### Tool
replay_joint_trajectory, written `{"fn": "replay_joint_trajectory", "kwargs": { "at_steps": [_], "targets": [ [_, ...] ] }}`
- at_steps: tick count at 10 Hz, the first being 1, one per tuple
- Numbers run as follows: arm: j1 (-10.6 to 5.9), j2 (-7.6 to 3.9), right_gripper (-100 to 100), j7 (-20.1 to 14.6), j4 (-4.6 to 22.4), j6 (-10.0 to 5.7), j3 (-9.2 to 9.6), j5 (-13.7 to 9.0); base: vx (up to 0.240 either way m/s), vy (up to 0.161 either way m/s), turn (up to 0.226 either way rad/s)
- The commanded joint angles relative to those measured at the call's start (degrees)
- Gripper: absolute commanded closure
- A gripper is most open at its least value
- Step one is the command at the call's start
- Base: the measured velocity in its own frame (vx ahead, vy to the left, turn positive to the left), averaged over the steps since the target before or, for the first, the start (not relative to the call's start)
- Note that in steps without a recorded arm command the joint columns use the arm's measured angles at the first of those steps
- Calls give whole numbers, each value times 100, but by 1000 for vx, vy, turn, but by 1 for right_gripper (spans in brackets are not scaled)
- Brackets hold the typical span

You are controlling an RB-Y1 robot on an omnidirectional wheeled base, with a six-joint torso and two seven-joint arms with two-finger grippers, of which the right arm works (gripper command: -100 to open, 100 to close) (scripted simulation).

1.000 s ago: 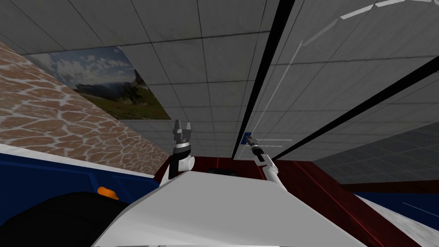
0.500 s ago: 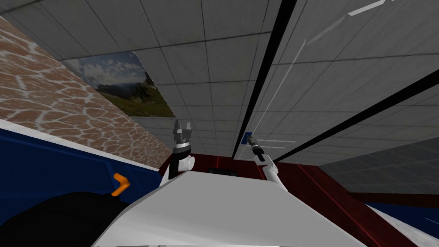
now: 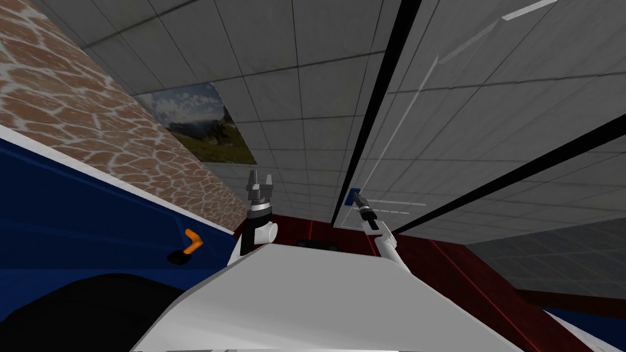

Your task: Pull the door open

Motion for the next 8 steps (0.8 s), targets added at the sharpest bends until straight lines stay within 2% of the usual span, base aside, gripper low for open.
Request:
{"fn": "replay_joint_trajectory", "kwargs": {
  "at_steps": [1,2,3,5,6,8],
  "targets": [
    [-11,0,100,-272,13,-11,14,-191,-47,-35,98],
    [-17,-7,100,-430,24,-8,21,-351,-76,-49,150],
    [-17,-7,100,-474,24,-8,21,-351,-56,-34,58],
    [-32,-22,100,-840,47,-3,38,-713,-64,-50,125],
    [-32,-22,100,-909,47,-3,38,-713,-59,-48,69],
    [-46,-38,100,-1267,71,3,55,-1088,-73,-50,130]
  ]
}}
